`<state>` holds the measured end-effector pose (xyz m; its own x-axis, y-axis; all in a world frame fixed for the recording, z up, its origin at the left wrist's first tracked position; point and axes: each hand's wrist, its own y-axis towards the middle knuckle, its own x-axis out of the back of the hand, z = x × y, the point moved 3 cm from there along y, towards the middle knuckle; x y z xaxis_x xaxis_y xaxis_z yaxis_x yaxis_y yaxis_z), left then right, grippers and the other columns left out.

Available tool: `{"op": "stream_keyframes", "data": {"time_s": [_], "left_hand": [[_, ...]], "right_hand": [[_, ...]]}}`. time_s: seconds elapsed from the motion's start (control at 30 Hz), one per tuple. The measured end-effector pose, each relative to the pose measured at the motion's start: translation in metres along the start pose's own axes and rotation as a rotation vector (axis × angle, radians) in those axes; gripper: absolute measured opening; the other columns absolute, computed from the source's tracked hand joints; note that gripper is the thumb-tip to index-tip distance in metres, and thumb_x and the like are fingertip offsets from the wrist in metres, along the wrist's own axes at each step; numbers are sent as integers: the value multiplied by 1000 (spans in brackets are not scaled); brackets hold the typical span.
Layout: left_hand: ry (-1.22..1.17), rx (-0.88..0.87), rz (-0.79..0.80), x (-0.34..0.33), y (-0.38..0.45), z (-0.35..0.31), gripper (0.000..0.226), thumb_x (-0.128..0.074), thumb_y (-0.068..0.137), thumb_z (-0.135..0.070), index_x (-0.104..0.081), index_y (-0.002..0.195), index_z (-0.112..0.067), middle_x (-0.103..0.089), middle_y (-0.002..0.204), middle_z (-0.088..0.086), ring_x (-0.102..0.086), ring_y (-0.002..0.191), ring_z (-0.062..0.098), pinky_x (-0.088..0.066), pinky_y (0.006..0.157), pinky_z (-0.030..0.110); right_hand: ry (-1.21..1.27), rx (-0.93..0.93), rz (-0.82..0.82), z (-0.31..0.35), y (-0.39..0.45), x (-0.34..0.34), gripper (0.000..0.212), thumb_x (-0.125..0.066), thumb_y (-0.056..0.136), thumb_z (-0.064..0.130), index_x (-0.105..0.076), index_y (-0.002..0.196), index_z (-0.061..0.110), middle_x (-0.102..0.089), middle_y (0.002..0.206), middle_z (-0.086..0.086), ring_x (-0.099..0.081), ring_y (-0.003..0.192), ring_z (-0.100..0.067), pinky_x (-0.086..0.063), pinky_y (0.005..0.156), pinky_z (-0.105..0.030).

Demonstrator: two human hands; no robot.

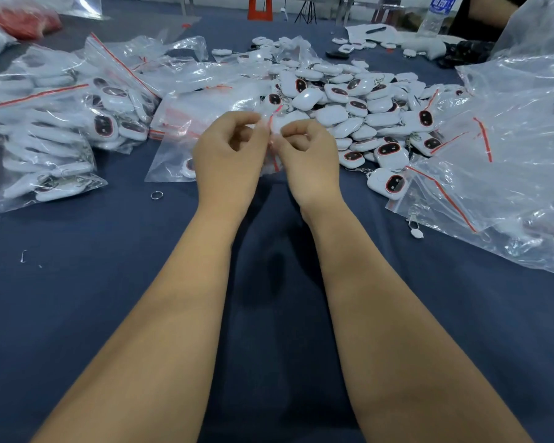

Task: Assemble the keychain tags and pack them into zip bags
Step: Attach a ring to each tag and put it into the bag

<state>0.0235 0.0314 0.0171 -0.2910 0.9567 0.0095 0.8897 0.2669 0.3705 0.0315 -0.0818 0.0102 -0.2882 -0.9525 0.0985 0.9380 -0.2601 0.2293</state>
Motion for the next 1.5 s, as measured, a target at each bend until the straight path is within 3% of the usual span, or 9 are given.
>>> {"op": "stream_keyframes", "data": {"time_s": [0.13, 0.27, 0.33, 0.5, 0.6, 0.8, 1.07, 1.3, 1.5], "left_hand": [[-286, 46, -135, 10, 1, -7, 23, -46, 97, -22, -69, 92, -19, -66, 79, 10, -60, 72, 21, -50, 63, 33], [-425, 84, -488, 34, 7, -2, 26, -38, 99, -14, -60, 87, -15, -57, 73, 3, -52, 70, 17, -43, 62, 31], [-444, 105, -549, 37, 8, 0, 25, -37, 99, -13, -57, 85, -15, -53, 70, 0, -48, 66, 15, -40, 62, 29], [-272, 8, -328, 20, 3, -5, 15, -41, 89, -19, -55, 84, -22, -54, 77, 0, -51, 74, 13, -44, 67, 31], [-23, -158, -47, -1, -3, -5, 11, -45, 87, -18, -56, 86, -21, -55, 87, -4, -51, 83, 8, -43, 79, 23], [417, -238, 231, -24, -7, 7, 20, -52, 86, -2, -70, 91, -9, -43, 111, -3, -47, 110, 15, -27, 85, -1], [378, 38, 382, -25, -6, 12, 27, -50, 87, -5, -71, 93, -20, -62, 78, -4, -56, 71, 8, -43, 64, 11], [486, 56, 310, -25, -5, 17, 26, -50, 89, -11, -73, 99, -14, -55, 125, 5, -55, 103, 16, -42, 88, 24], [381, 80, 65, -7, 1, 11, 24, -44, 81, -10, -56, 81, -31, -62, 96, 7, -57, 91, 31, -50, 91, 45]], "right_hand": [[-217, 16, 5, 3, 1, -1, 56, -51, 98, 18, -48, 42, 26, -40, 44, 17, -38, 74, -21, -32, 73, -31], [-74, -132, -74, 2, 1, 4, 49, -46, 100, 34, -64, 74, -4, -51, 70, 11, -51, 109, -27, -42, 100, -40], [-160, -122, -37, -2, 2, 3, 46, -47, 98, 39, -56, 59, 17, -49, 81, 8, -47, 109, -26, -38, 105, -44], [-644, 112, 293, -5, -5, -15, 30, -42, 100, 48, -69, 96, 37, -39, 142, 6, -22, 136, -17, -11, 109, -32], [-540, 154, 132, 5, -3, -8, 33, -46, 93, 40, -60, 66, 29, -58, 126, 0, -42, 124, -23, -25, 100, -34], [-885, 61, -355, 4, 9, 44, 34, -51, 91, 27, -62, 123, 22, -39, 147, -8, -30, 137, -29, -20, 111, -39], [-1139, -50, -180, -14, 10, 42, 49, -55, 86, 24, -46, 132, 9, -31, 149, -19, -27, 137, -36, -22, 107, -43], [-935, 44, -157, -11, 12, 42, 45, -55, 84, 7, -50, 129, 9, -40, 133, -12, -44, 117, -31, -39, 88, -34], [-836, 38, -118, -15, 12, 43, 43, -53, 88, 8, -51, 131, 12, -45, 133, -9, -52, 112, -27, -41, 88, -32]]}}
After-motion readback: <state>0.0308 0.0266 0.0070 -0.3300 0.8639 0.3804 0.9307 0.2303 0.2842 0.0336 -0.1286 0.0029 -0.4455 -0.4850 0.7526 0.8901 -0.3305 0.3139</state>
